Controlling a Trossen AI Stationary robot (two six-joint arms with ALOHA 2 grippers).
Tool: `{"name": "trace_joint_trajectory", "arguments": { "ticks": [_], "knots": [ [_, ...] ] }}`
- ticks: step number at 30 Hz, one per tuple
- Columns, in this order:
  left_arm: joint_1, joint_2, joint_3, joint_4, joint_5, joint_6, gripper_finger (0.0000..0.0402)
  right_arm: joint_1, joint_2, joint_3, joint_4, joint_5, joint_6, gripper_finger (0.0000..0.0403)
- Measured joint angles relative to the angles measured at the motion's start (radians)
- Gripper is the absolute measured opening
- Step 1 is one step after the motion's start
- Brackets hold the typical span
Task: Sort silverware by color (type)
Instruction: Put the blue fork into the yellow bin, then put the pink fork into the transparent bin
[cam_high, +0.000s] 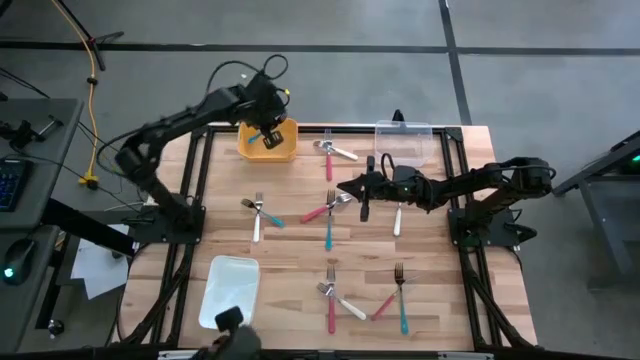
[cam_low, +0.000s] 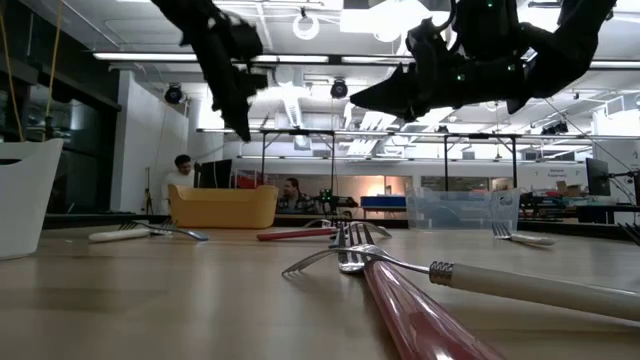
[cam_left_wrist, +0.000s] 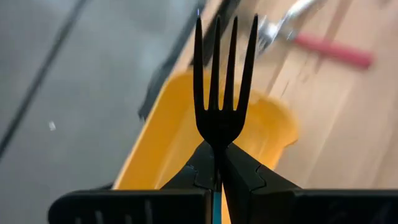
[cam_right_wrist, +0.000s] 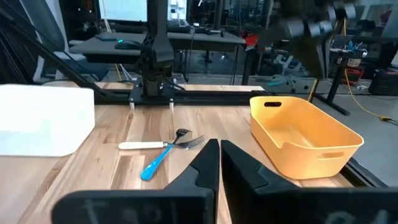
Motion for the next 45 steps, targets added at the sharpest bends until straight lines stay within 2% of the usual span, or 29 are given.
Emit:
{"name": "trace_joint_trajectory", "arguments": {
  "ticks": [7,19,33,37,39,42,45],
  "knots": [
    [0.042,0.184,0.032,-0.04,-0.01,0.037,0.0005,0.0,0.0,0.0,-0.014,0.0,-0.019,0.0002],
    [0.054,0.305,0.035,-0.043,-0.003,0.094,0.0005,0.0,0.0,0.0,-0.017,0.0,-0.019,0.0001],
    [0.054,0.302,0.038,-0.033,-0.016,0.092,0.0035,0.0,0.0,0.0,-0.029,0.0,-0.018,0.0],
    [0.044,0.29,0.038,-0.044,-0.108,0.093,0.0034,0.0,0.0,0.0,-0.043,0.0,-0.018,0.0],
    [0.039,0.266,0.036,-0.055,-0.133,0.092,0.0029,0.0,0.0,0.0,-0.05,0.0,-0.016,0.0],
    [0.022,0.203,0.024,-0.039,-0.118,0.091,0.0012,0.0,0.0,0.0,-0.067,0.027,-0.011,0.0],
    [-0.004,0.106,-0.04,0.064,-0.082,0.056,0.0002,0.0,0.0,0.0,-0.101,0.052,-0.011,0.0]
  ]
}}
